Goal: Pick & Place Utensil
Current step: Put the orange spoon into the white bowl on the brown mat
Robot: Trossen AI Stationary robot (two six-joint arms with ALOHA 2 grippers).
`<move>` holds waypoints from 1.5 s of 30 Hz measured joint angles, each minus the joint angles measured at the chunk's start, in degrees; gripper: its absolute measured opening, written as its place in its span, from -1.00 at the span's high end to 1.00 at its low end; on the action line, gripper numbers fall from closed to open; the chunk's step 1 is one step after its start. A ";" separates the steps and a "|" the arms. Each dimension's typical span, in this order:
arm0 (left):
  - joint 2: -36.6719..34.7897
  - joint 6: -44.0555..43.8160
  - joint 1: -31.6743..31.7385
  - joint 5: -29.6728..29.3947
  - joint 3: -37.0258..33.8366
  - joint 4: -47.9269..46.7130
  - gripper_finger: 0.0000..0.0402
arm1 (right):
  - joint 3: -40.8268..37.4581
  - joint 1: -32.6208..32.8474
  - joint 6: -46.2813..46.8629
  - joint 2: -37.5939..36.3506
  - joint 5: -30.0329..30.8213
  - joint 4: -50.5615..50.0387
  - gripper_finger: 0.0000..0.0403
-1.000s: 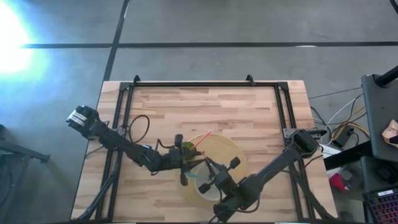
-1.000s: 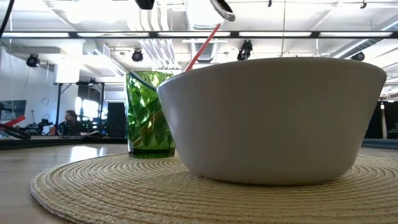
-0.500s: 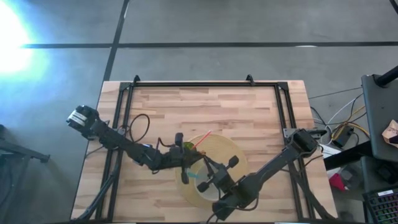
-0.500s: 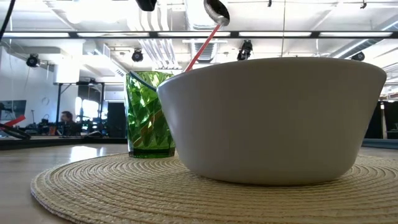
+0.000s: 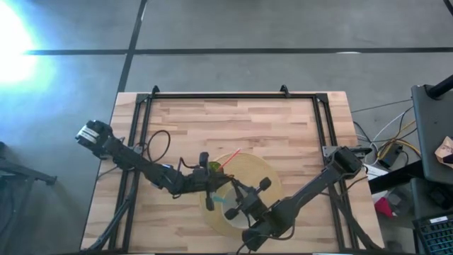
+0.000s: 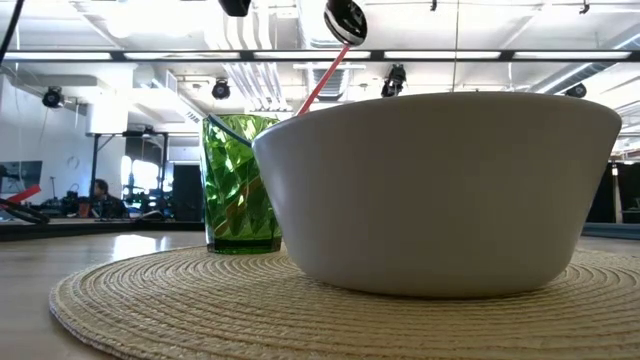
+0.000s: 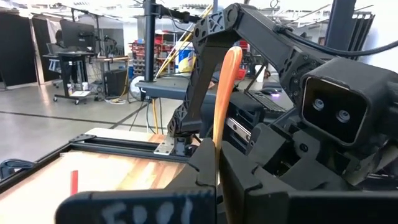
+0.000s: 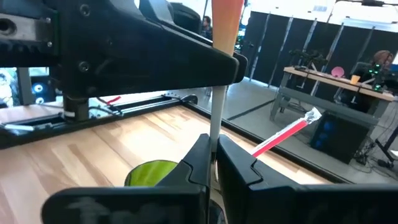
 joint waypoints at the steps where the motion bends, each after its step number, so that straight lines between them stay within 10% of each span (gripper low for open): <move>1: 0.00 0.03 -0.03 0.01 0.00 -0.02 0.99 | 0.00 0.02 -0.54 -0.10 -0.49 0.01 0.94; 24: 0.00 1.07 -0.12 -2.06 0.00 -3.40 1.00 | 0.00 2.32 -6.94 -1.57 -4.07 -0.31 0.20; 45: -0.02 -1.24 -1.54 7.51 0.95 -6.34 1.00 | -0.11 8.42 0.26 -16.24 -12.11 -29.48 0.27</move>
